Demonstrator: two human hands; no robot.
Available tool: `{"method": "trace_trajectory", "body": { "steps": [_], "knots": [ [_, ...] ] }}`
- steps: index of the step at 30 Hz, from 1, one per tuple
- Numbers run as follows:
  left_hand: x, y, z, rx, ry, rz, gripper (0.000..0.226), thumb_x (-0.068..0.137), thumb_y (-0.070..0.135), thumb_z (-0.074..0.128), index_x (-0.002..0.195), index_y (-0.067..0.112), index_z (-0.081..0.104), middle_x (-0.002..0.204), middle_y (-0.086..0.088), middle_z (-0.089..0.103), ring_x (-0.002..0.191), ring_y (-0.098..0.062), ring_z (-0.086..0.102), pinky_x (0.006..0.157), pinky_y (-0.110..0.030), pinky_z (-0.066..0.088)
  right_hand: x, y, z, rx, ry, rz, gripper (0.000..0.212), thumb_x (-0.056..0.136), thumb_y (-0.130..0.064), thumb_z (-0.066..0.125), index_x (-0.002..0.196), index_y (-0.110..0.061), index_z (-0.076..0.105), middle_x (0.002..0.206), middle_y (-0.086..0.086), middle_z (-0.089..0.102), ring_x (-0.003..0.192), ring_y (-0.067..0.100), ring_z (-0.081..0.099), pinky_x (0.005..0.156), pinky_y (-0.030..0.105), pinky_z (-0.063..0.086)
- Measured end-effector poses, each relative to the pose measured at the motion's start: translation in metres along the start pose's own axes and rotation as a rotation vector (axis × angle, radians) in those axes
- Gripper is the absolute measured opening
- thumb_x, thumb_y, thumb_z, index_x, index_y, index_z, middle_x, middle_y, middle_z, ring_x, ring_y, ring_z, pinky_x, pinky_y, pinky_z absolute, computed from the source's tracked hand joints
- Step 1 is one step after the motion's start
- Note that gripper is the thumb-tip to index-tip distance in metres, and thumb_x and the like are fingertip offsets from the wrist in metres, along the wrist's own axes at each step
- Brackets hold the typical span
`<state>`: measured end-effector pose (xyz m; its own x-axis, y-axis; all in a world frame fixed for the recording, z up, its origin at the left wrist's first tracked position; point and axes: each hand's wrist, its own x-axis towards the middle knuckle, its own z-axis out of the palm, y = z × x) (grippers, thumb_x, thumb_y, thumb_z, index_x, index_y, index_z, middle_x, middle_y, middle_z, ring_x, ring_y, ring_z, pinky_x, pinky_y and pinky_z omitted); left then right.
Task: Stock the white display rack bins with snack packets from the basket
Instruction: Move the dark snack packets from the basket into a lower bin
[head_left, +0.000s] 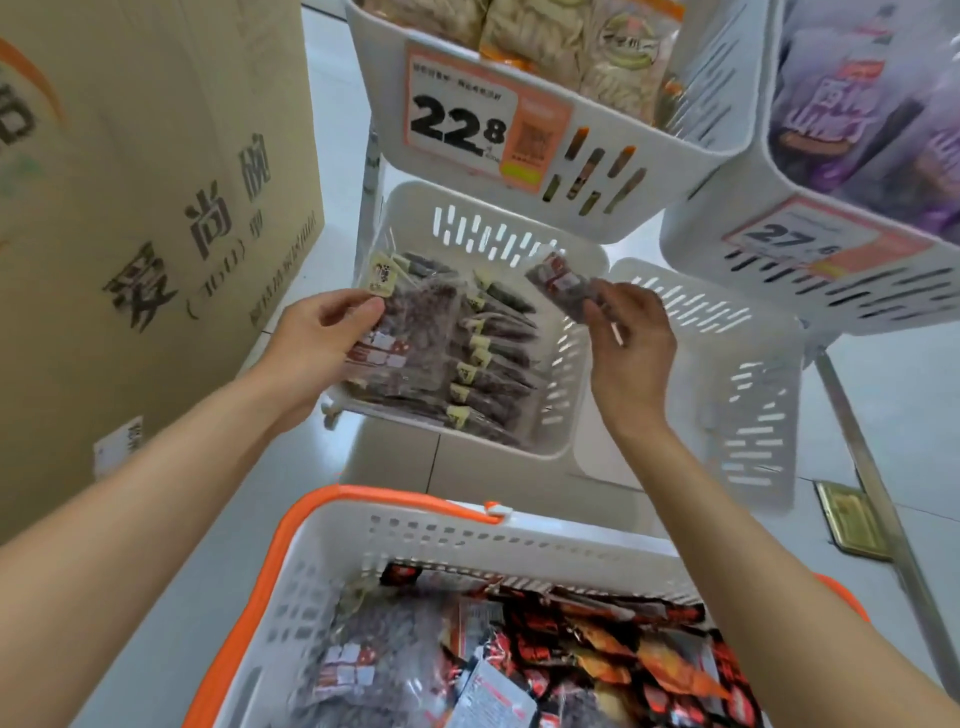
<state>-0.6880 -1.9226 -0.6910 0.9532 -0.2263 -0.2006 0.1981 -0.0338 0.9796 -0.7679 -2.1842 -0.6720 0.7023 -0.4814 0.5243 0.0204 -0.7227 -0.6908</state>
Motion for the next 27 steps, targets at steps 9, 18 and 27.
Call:
{"method": "trace_trajectory", "body": {
  "steps": [9, 18, 27],
  "knots": [
    [0.021, -0.02, -0.012, 0.013, 0.0, 0.001, 0.015, 0.099, 0.021, 0.057, 0.102, 0.018, 0.071, 0.104, -0.01, 0.073, 0.09, -0.02, 0.068, 0.095, -0.041, 0.053, 0.053, 0.025, 0.086, -0.159, -0.527, 0.075, 0.029, 0.101, -0.021, 0.054, 0.121, -0.005, 0.067, 0.129, 0.02, 0.059, 0.121, 0.03, 0.053, 0.093, 0.021, 0.036],
    [0.024, -0.003, -0.003, 0.101, -0.202, 0.096, 0.02, 0.098, 0.024, 0.057, 0.114, 0.018, 0.066, 0.102, 0.004, 0.072, 0.098, -0.013, 0.067, 0.09, -0.026, 0.05, 0.023, -0.05, 0.066, 0.206, -0.903, 0.095, 0.053, 0.082, -0.038, 0.076, 0.13, -0.035, 0.054, 0.123, -0.019, 0.059, 0.11, -0.002, 0.056, 0.098, 0.029, 0.052],
    [0.057, -0.031, -0.012, 0.626, -0.058, 0.173, 0.102, 0.076, 0.064, 0.064, 0.157, 0.036, 0.01, 0.165, 0.01, 0.01, 0.152, -0.021, 0.011, 0.121, -0.051, 0.017, 0.047, -0.02, 0.102, -0.07, -0.302, -0.333, 0.039, 0.09, -0.012, 0.067, 0.128, -0.008, 0.06, 0.125, 0.009, 0.064, 0.11, 0.018, 0.06, 0.095, 0.02, 0.044]
  ]
}}
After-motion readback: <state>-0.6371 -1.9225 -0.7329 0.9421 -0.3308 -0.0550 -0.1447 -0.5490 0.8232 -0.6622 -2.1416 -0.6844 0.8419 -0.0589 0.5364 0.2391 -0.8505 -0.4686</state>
